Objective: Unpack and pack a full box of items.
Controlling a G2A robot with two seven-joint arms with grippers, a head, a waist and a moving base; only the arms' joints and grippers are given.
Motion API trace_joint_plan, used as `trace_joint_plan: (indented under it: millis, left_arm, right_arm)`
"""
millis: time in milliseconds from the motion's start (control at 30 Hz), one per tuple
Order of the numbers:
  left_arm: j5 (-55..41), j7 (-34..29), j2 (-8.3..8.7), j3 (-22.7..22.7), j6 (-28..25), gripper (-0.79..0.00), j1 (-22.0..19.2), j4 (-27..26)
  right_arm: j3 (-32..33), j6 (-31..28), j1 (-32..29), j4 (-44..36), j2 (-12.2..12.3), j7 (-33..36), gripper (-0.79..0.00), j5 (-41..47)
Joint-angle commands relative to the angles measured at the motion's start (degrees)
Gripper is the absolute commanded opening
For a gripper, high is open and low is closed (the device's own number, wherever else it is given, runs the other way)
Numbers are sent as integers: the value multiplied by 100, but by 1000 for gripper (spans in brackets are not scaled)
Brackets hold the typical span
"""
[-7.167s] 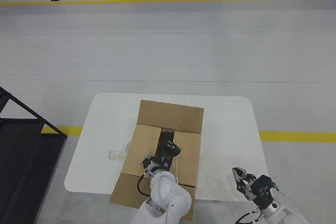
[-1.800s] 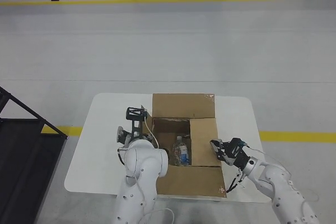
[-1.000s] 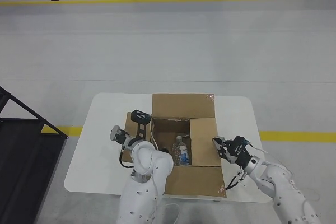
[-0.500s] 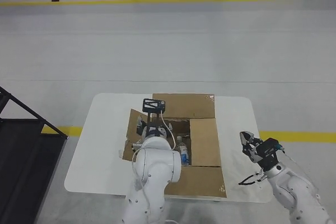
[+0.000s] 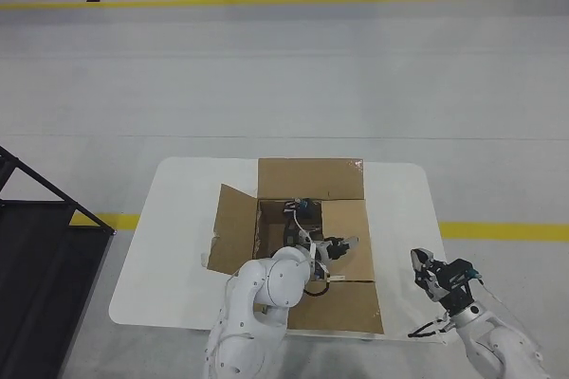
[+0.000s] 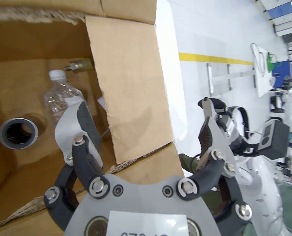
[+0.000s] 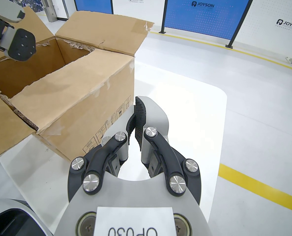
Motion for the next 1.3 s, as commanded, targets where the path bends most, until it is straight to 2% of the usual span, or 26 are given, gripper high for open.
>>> trace_joint_plan:
  millis: [0, 467, 767, 900, 1133, 1267]
  left_arm:
    - [-386, 69, 1, -105, -53, 0, -48, 271]
    - [-469, 76, 2, -127, -81, 0, -55, 300]
    - [-770, 707, 53, -180, -185, 0, -69, 671]
    - [-236, 826, 103, -47, -196, 0, -168, 887]
    - [-1032, 775, 96, -43, -101, 0, -119, 945]
    - [-1152, 731, 113, 42, -36, 0, -58, 871]
  right_arm:
    - [-61, 22, 19, 56, -11, -20, -785, -20]
    - [-570, 96, 312, 514, -111, -139, -785, -50]
    - [-1008, 156, 504, 737, -218, -133, -785, 173]
    - [-1184, 169, 575, 753, -254, -83, -785, 151]
    - [-1386, 155, 625, 737, -293, -54, -785, 79]
    - [-1451, 106, 619, 713, -303, -58, -785, 47]
